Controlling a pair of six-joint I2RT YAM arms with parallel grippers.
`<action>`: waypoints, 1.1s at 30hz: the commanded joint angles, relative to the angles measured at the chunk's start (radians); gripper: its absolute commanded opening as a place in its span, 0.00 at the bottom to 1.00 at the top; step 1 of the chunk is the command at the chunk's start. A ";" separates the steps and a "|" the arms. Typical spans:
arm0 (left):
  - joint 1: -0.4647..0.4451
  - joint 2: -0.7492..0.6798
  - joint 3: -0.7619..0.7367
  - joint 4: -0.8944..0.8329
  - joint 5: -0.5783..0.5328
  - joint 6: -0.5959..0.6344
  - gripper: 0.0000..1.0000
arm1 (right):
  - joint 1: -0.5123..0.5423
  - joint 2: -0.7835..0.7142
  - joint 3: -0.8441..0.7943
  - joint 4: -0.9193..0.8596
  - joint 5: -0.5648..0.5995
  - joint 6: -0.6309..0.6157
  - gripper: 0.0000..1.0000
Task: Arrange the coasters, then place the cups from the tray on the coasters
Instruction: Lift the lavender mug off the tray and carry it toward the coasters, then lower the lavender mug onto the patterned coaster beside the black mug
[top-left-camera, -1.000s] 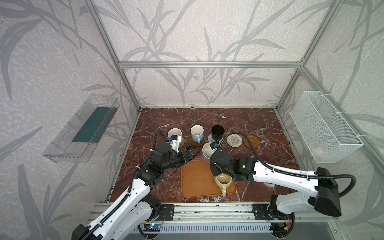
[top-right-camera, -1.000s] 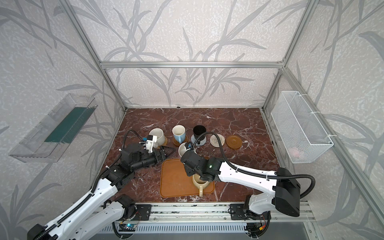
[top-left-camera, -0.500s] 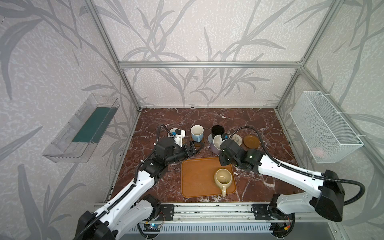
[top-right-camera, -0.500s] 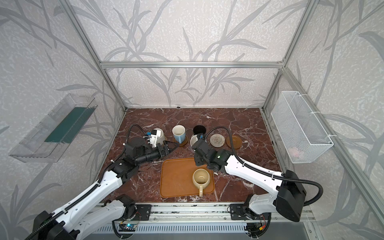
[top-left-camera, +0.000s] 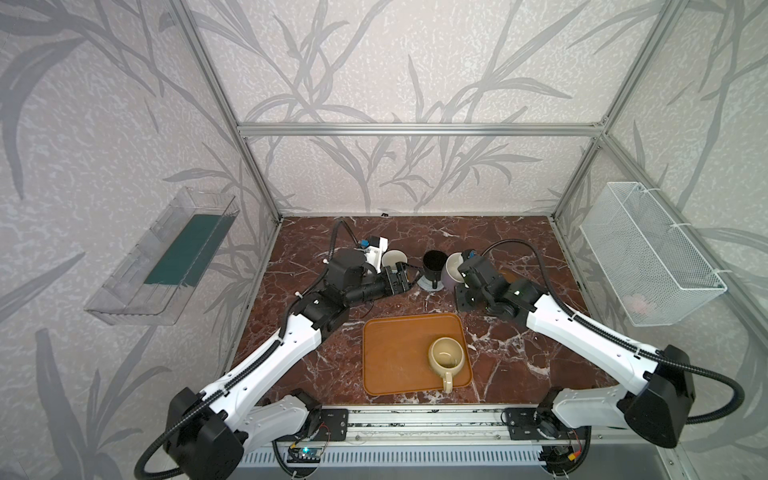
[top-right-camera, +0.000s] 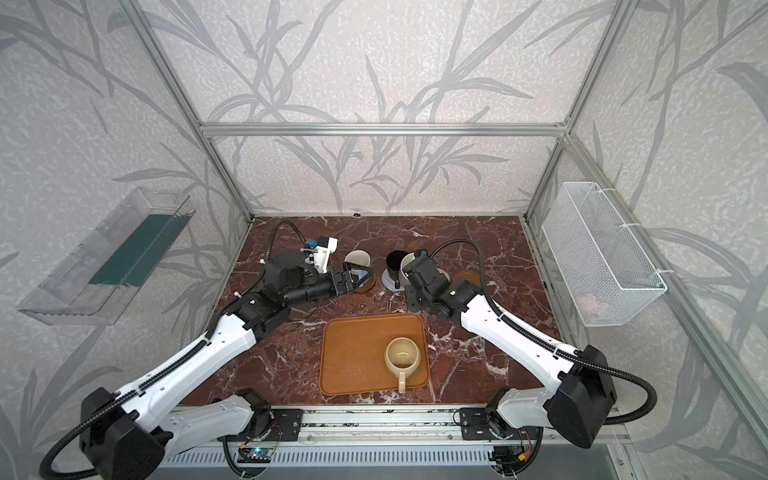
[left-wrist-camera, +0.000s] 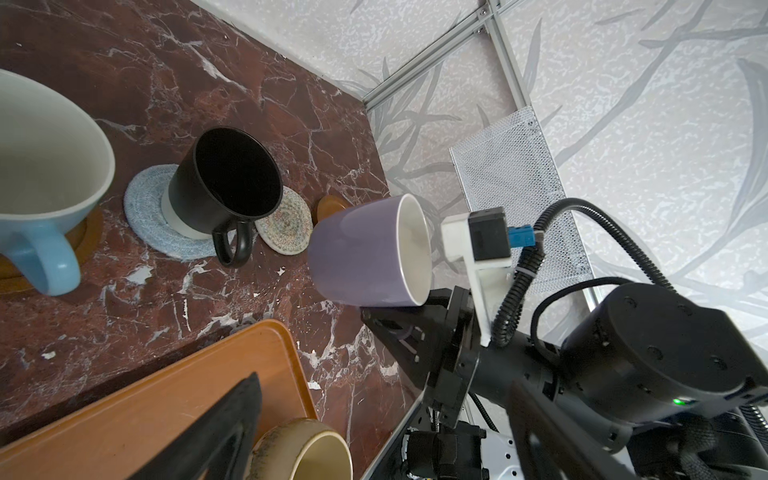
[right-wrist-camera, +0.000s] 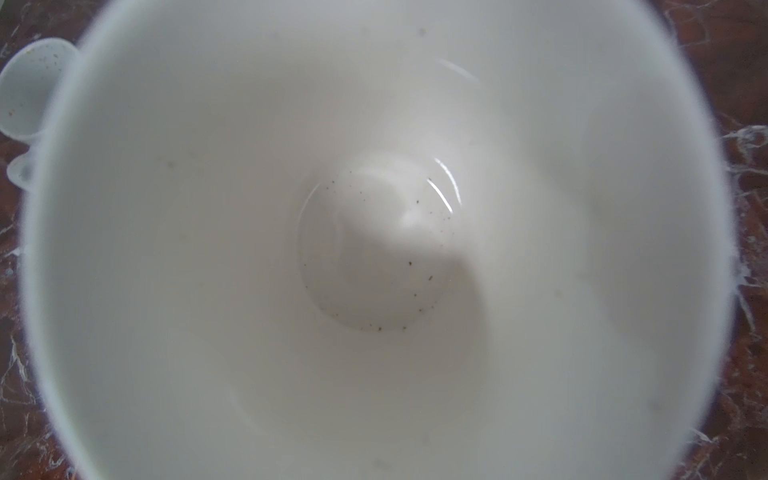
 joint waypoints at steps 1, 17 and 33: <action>-0.024 0.046 0.065 -0.050 -0.009 0.054 0.94 | -0.046 -0.007 0.064 0.003 0.026 -0.019 0.00; -0.060 0.255 0.243 -0.091 -0.047 0.111 0.93 | -0.173 0.127 0.114 -0.041 0.018 -0.017 0.00; -0.063 0.491 0.416 -0.098 -0.060 0.127 0.92 | -0.281 0.342 0.186 0.015 -0.043 -0.041 0.00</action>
